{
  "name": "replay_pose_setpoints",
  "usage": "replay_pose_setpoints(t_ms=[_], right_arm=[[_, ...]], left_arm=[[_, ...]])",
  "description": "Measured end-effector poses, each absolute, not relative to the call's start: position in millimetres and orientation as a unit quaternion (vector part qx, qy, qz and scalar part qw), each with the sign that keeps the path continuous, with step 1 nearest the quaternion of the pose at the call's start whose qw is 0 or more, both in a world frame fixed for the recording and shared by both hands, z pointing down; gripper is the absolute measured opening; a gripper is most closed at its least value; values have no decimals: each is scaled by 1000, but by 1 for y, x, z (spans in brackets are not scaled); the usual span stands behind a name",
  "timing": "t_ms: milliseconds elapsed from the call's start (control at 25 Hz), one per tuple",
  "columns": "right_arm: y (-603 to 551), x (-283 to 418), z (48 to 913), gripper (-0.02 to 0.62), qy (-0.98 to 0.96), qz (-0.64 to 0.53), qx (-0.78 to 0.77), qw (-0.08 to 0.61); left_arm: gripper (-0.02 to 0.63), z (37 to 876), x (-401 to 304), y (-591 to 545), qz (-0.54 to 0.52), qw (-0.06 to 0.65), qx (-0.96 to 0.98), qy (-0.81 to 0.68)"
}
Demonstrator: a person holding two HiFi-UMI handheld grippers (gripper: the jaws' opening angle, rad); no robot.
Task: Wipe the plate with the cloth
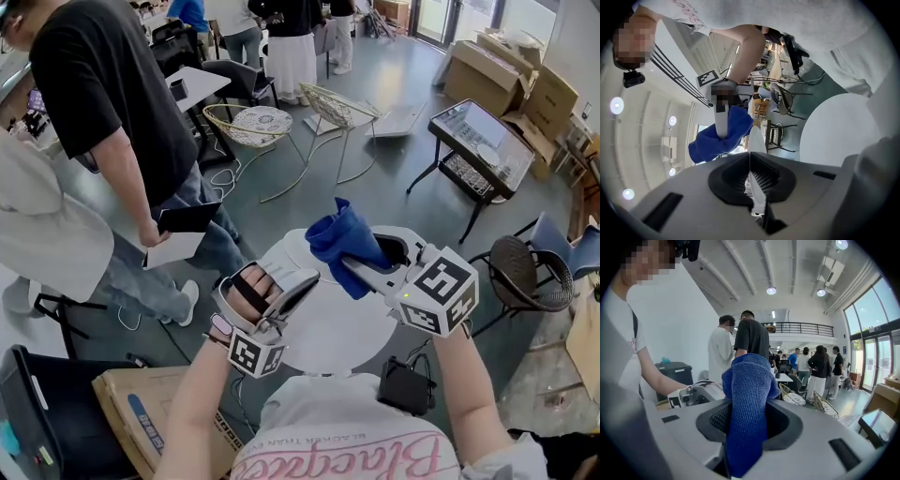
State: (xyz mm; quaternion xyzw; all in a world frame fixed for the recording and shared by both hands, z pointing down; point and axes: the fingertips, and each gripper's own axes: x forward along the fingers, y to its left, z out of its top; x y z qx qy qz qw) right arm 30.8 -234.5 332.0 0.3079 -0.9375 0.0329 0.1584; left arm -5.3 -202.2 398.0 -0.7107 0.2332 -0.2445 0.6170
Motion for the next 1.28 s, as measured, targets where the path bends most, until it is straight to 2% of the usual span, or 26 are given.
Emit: replay_pose_setpoints(t_ms=[160,480,680,800,1160,1280], right_arm=[[-233,29,356,152,-934,28,300,194],[-273,81,373,152,-896,63,398,185],[-287,110,387,152,-875,87,446,166],[-283,116,379,152,-872,89,460,139],[-251,98,356,152,-879,59,466,75],[-244,97,360,152,-879,58,468,66]], left_arm=[[15,396,3,-199,-237,626,-709,223],[15,387,-3,-205,-226,596,-728,253],[15,380,-7,-208,-207,554,-755,284],[15,376,-11,-213,-185,484,-796,314],[15,379,-21,-233,-83,186,-899,388],[14,386,-30,-243,-45,64,-906,416]])
